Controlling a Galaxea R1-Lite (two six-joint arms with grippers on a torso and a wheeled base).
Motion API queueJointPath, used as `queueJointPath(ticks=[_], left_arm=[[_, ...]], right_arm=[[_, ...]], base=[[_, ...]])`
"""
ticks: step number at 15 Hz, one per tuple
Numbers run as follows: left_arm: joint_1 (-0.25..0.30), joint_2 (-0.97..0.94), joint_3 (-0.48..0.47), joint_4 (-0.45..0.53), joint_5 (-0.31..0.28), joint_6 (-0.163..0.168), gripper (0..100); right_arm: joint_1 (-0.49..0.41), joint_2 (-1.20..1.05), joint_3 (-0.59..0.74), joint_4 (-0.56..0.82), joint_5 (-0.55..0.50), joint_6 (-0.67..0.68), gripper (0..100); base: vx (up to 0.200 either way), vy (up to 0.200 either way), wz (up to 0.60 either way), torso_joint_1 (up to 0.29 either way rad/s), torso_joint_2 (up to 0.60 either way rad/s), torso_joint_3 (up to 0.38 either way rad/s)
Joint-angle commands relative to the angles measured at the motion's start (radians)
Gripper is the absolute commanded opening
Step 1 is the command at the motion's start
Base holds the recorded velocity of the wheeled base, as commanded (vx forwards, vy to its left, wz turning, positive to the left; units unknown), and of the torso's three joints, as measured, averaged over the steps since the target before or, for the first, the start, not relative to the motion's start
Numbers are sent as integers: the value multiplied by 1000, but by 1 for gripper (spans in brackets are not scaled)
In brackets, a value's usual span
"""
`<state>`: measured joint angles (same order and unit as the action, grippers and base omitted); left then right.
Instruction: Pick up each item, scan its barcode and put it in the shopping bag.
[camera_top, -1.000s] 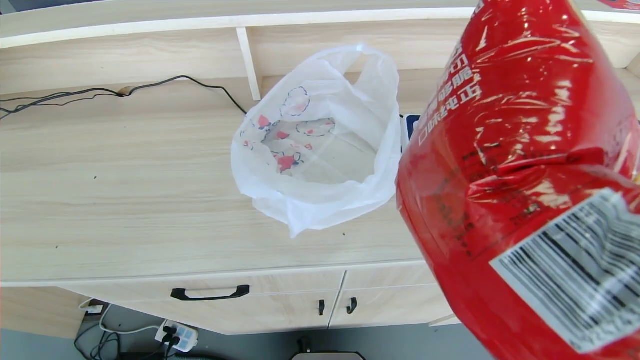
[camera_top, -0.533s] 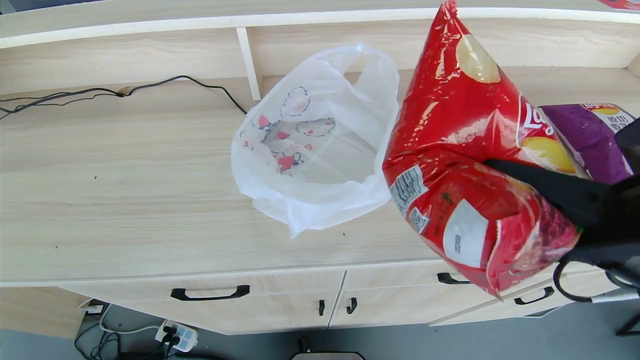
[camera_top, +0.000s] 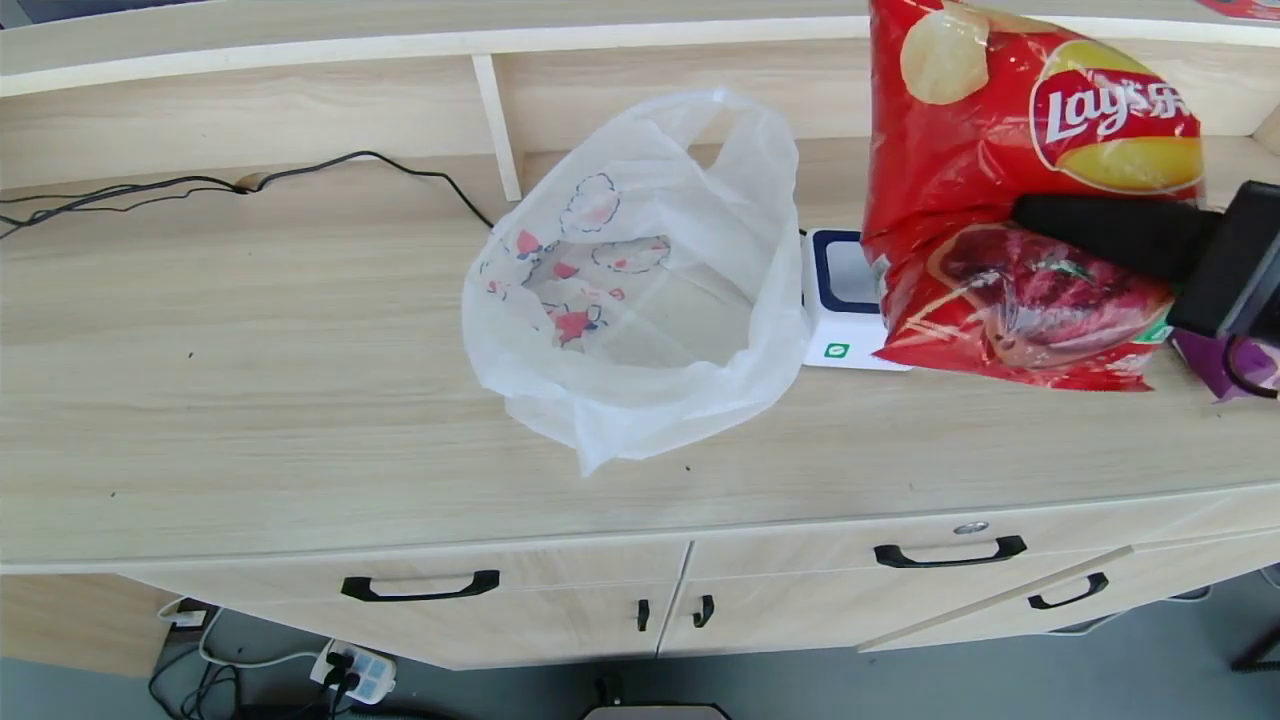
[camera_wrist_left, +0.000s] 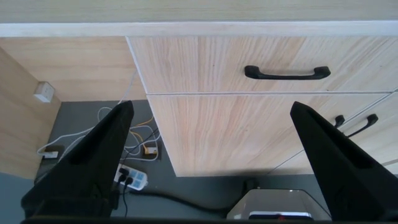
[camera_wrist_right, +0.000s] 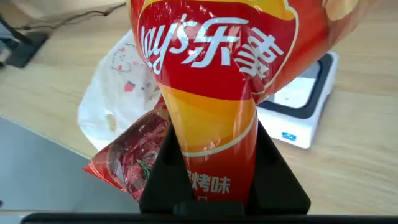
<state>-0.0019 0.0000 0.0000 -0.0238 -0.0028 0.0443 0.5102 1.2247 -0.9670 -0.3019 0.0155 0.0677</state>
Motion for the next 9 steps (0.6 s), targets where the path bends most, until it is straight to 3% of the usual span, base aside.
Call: queueJointPath(ticks=[1, 3, 6, 9], left_arm=[[-1, 0, 0, -1, 0, 9, 100], [-1, 2, 0, -1, 0, 20, 100], [0, 2, 0, -2, 0, 19, 100], [0, 2, 0, -2, 0, 19, 100]], right_arm=[[-61, 84, -75, 21, -58, -195, 0], [-73, 142, -107, 17, -65, -282, 0], [-52, 217, -150, 4, -111, -312, 0], [-107, 262, -193, -31, -118, -371, 0]], base=[[0, 0, 0, 0, 0, 0], [0, 0, 0, 0, 0, 0], [0, 0, 0, 0, 0, 0], [0, 0, 0, 0, 0, 0]])
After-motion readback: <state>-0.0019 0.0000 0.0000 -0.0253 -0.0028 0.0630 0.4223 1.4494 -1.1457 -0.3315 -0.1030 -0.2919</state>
